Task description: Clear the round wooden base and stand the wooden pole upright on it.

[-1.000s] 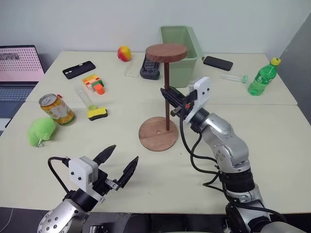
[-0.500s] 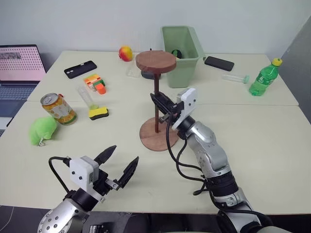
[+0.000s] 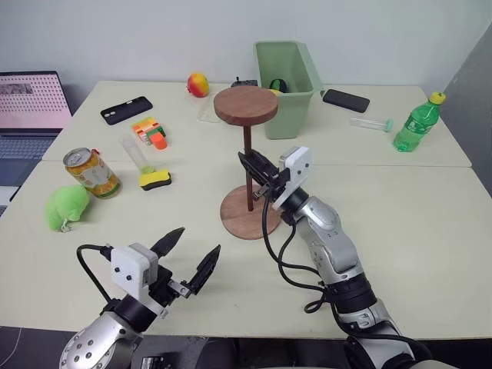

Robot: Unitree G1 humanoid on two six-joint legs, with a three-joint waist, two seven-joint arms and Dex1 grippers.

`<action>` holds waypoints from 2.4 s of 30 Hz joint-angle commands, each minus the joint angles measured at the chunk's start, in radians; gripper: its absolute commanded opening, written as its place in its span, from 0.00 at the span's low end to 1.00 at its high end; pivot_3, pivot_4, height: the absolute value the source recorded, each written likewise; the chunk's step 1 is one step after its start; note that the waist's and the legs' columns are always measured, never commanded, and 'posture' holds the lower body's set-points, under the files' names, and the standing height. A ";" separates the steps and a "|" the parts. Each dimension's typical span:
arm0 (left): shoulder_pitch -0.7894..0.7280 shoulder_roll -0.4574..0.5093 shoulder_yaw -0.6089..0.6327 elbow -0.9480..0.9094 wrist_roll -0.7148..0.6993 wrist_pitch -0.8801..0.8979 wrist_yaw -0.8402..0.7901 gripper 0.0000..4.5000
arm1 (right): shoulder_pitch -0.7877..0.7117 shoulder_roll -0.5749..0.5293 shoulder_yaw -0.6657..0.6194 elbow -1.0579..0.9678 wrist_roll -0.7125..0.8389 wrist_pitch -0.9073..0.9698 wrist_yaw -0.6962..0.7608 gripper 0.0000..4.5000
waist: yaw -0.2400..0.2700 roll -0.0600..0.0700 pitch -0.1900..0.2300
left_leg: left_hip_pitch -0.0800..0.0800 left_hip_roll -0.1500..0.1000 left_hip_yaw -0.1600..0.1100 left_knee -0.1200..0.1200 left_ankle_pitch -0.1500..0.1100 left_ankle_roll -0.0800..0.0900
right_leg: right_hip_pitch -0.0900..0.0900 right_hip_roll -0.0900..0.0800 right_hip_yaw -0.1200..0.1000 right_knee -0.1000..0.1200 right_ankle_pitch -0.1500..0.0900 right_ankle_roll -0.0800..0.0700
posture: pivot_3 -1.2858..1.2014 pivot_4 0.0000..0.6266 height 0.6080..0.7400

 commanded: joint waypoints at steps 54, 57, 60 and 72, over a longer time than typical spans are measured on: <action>-0.004 0.008 0.004 -0.046 -0.023 -0.006 0.013 1.00 | 0.037 0.002 0.036 0.107 -0.082 -0.169 0.030 0.04 | 0.000 -0.002 -0.003 | 0.002 0.000 0.000 0.001 0.000 0.000 | 0.002 0.000 0.000 0.002 0.000 0.000 | 0.52 0.24 1.00; 0.001 0.008 0.005 -0.041 -0.023 -0.013 0.007 1.00 | 0.064 -0.020 0.056 0.113 -0.090 -0.170 0.055 0.04 | 0.000 -0.003 -0.004 | 0.002 0.000 0.000 0.001 0.000 0.000 | 0.002 0.000 0.000 0.002 0.000 0.000 | 0.52 0.24 1.00; 0.006 0.009 0.008 -0.030 -0.020 -0.022 -0.003 1.00 | 0.091 -0.040 0.077 0.130 -0.102 -0.150 0.077 0.04 | 0.000 -0.004 -0.008 | 0.003 0.000 0.000 0.001 0.000 0.000 | 0.003 0.000 0.000 0.002 0.000 0.000 | 0.52 0.24 1.00; 0.003 0.008 0.013 -0.030 -0.026 -0.015 -0.008 1.00 | 0.101 -0.045 0.052 0.149 -0.042 0.130 0.066 0.04 | 0.000 -0.003 -0.020 | 0.025 0.000 0.000 0.000 0.000 0.001 | 0.024 0.002 0.000 0.000 -0.001 -0.001 | 0.52 0.24 1.00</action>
